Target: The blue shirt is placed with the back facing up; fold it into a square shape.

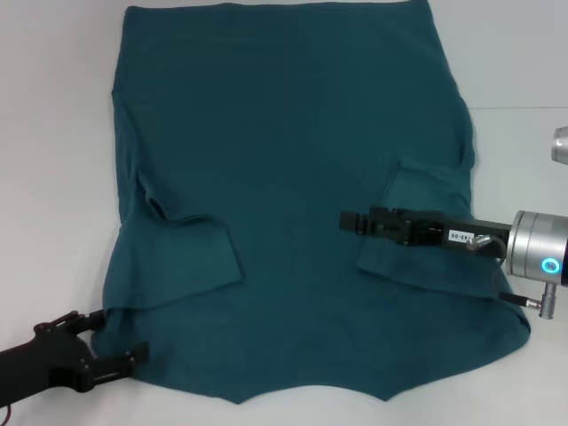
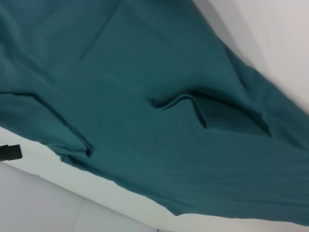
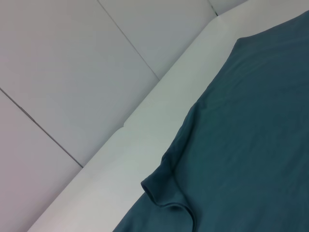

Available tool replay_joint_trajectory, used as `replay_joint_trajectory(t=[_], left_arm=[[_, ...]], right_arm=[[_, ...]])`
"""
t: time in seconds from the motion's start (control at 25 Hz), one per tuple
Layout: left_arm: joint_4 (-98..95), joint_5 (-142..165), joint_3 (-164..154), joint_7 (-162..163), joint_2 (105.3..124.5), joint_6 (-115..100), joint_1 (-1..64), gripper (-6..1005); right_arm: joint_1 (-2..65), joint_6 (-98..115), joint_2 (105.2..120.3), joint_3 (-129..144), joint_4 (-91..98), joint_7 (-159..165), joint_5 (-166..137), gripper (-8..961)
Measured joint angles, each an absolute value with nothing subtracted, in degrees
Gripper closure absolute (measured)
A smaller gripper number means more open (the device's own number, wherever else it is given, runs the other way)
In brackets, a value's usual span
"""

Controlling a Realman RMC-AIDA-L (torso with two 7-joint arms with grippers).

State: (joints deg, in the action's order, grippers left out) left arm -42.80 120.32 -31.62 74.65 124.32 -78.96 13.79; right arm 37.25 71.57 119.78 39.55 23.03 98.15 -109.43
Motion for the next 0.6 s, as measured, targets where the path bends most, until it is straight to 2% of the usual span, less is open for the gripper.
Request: replay_joint_trajectory(t=[0.48,0.6], left_arm=[[-43.2,120.1,-31.5,75.9,124.14,-79.8,14.3,111],[-43.4,120.3,-31.6,76.4,124.1,-79.6,14.4,229]], right_arm=[[36.9,71.5,119.78,39.6,23.0,98.1,-108.8,54],[36.8,71.6,119.78,39.6,23.0,98.1,-108.8,54]])
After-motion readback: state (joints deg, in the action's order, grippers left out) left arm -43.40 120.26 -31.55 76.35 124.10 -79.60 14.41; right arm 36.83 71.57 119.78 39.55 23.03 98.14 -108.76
